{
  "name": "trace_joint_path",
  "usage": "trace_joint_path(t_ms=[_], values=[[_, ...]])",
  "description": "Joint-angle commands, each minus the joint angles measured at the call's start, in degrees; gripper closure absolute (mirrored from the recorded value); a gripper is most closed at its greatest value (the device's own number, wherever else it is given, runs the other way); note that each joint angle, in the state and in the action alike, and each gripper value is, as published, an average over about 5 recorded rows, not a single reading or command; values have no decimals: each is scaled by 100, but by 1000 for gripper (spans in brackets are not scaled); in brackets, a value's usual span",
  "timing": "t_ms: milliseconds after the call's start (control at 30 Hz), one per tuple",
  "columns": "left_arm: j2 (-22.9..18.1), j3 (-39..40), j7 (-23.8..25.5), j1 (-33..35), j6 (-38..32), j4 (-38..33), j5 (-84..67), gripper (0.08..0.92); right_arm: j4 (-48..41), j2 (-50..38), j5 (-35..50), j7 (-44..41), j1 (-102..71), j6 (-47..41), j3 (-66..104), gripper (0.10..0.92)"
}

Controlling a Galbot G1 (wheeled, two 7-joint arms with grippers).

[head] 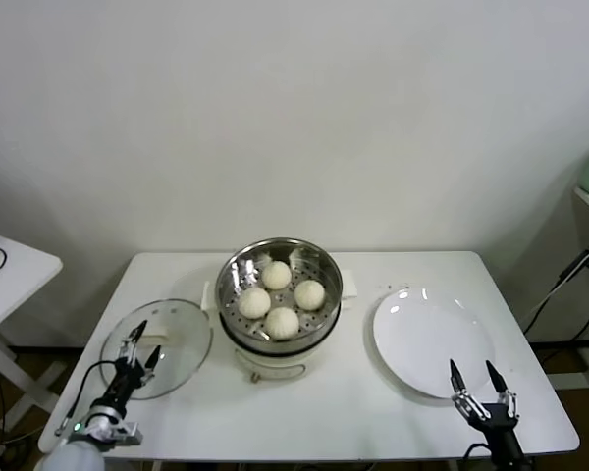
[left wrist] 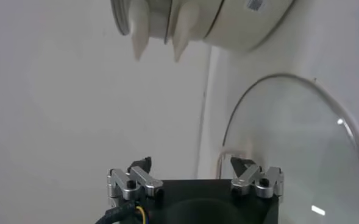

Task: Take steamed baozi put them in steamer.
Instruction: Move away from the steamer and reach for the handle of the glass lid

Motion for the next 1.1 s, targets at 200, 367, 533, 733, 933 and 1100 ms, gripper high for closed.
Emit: trace_joint_path(t_ms=[200,367,533,733,933,1100], values=[[101,21,245,-522,474,306,244,177,-74,69,95,-13,-49,124,16,203],[88,46,237,-643,500,465,284,177,-57,93,101,-17,-42,141,20,203],[39,73,175,-737,509,622,336,177,-59,116,111,-18,-36,165,30,203],[-10,103,62,-781,512,678,367,177,-100,143,115,-13,-33,204,27,203],[-45,131,-3,-829,498,782,369,204,-125,161,118,0,-4,218,28,203],[-78,142,-1,-833,495,814,432,337,-125,156,196,28,17,210,39,203]])
